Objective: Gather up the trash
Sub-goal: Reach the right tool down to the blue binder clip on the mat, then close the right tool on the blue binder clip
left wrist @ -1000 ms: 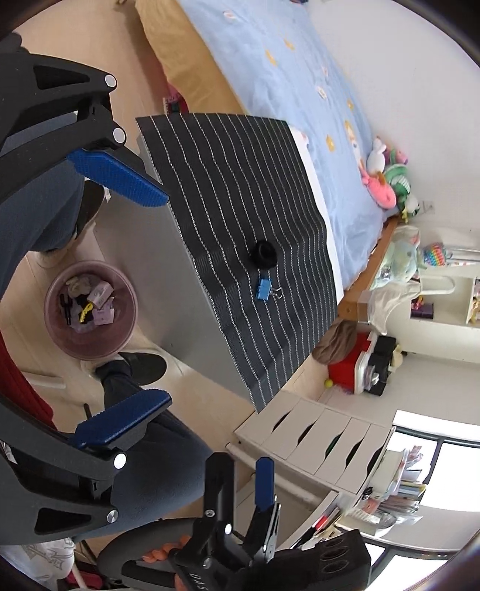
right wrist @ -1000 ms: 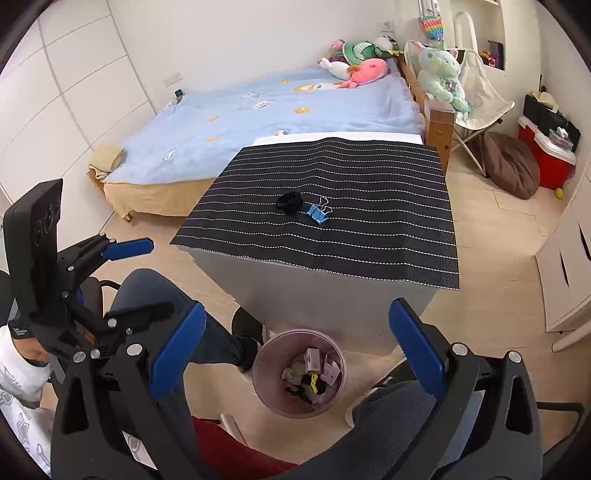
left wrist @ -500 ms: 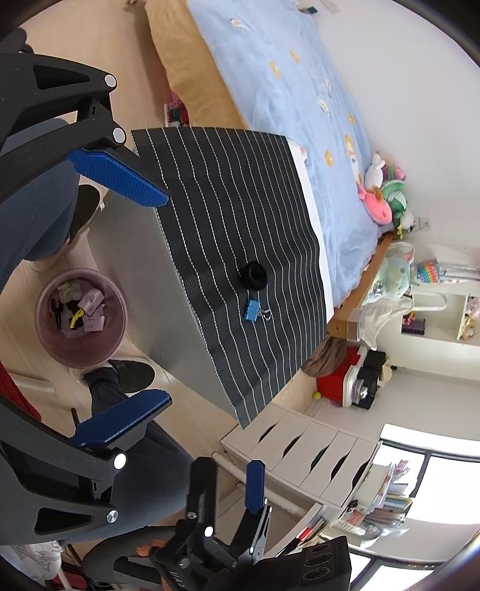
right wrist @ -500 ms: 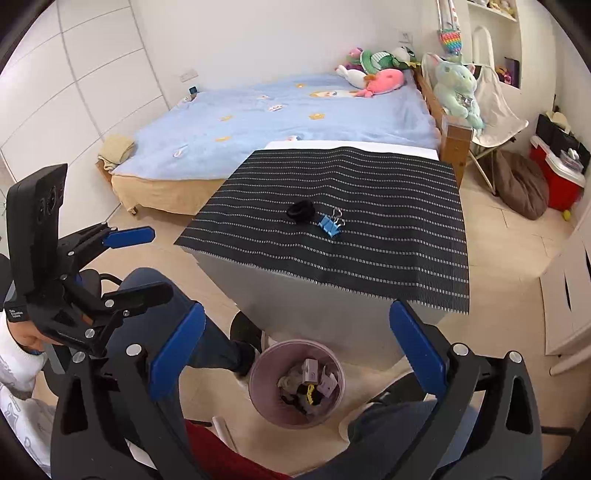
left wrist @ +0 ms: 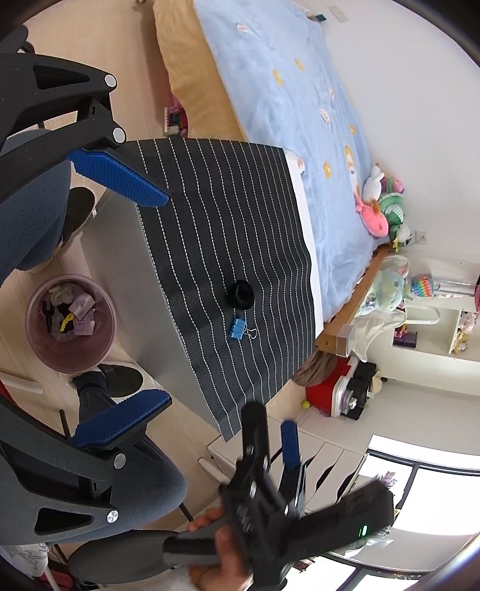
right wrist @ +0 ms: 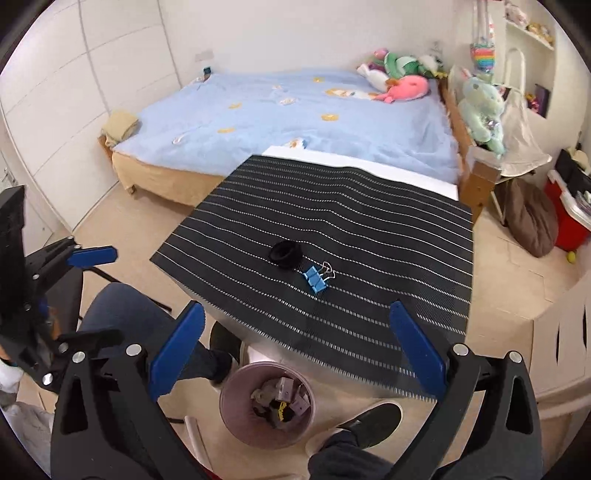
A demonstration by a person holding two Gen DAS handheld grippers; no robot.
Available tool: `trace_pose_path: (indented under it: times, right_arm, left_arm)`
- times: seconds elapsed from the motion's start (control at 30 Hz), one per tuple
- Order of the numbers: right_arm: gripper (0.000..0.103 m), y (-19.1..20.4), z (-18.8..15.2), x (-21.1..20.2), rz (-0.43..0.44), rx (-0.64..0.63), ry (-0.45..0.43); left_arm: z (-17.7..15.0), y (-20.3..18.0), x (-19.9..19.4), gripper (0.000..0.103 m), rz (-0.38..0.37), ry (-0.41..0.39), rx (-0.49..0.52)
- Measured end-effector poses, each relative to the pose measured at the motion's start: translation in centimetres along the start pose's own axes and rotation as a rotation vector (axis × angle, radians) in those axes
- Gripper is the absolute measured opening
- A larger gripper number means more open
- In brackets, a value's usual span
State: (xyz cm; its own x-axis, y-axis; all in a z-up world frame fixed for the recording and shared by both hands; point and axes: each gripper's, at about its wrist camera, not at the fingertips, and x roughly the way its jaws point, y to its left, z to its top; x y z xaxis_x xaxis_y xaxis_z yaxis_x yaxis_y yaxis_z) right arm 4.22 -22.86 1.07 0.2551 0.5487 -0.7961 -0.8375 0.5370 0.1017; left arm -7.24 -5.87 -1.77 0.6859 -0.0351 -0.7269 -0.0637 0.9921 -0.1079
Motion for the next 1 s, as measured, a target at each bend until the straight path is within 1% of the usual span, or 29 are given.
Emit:
trace_pose_path:
  times: [0.07,0.3,0.37,0.47,0.53,0.57,0.63,0.67,0.7,0.73,0.8,0.83,0.9,1.0]
  right_arm:
    - [0.098,-0.5,0.7,1.6,0.008,-0.013,0.036]
    - [0.098,-1.5,2.4,5.6,0.030,-0.049,0.113]
    - [0.093,-1.7,2.8,6.6,0.041,-0.057,0.131]
    - [0.075,-2.0,2.9,7.9,0.036,-0.077,0.167]
    - [0.065,-2.1,2.8,8.6,0.041,-0.081,0.183]
    - [0.062,-2.2,2.8,8.9,0.041,-0.083,0.188]
    - [0.050,-2.4,2.7,9.4,0.046,-0.081,0.197]
    - [0.047,-2.5,2.6,9.6,0.048,-0.079,0.201]
    - [0.042,-2.6,2.6,9.8,0.048,-0.077,0.203]
    - [0.039,-2.6,2.6,9.9,0.047,-0.075,0.204]
    - [0.028,-2.7,2.5,10.1,0.053,-0.071,0.202]
    - [0.024,-2.7,2.5,10.1,0.056,-0.069,0.203]
    - [0.022,-2.7,2.4,10.3,0.063,-0.068,0.208]
    - [0.011,-2.8,2.5,10.5,0.069,-0.064,0.207]
  left_arm:
    - [0.0,0.2,0.1,0.095,0.000,0.002,-0.003]
    - [0.1,1.0,0.3,0.095,0.007,0.009,-0.022]
    - [0.2,1.1,0.4,0.095,0.007,0.012,-0.027]
    - [0.1,1.4,0.3,0.095,0.012,0.014,-0.032]
    - [0.1,1.6,0.3,0.095,0.012,0.014,-0.037]
    - [0.1,1.6,0.3,0.095,0.012,0.015,-0.038]
    - [0.0,1.8,0.3,0.095,0.013,0.017,-0.042]
    - [0.0,1.8,0.4,0.095,0.014,0.020,-0.044]
    - [-0.1,1.9,0.4,0.095,0.014,0.021,-0.046]
    - [-0.1,1.9,0.4,0.095,0.015,0.022,-0.048]
    - [-0.1,2.0,0.5,0.095,0.016,0.025,-0.050]
    - [-0.1,2.0,0.5,0.095,0.015,0.027,-0.052]
    - [-0.1,1.9,0.6,0.095,0.015,0.029,-0.053]
    - [-0.2,2.0,0.7,0.095,0.014,0.033,-0.053]
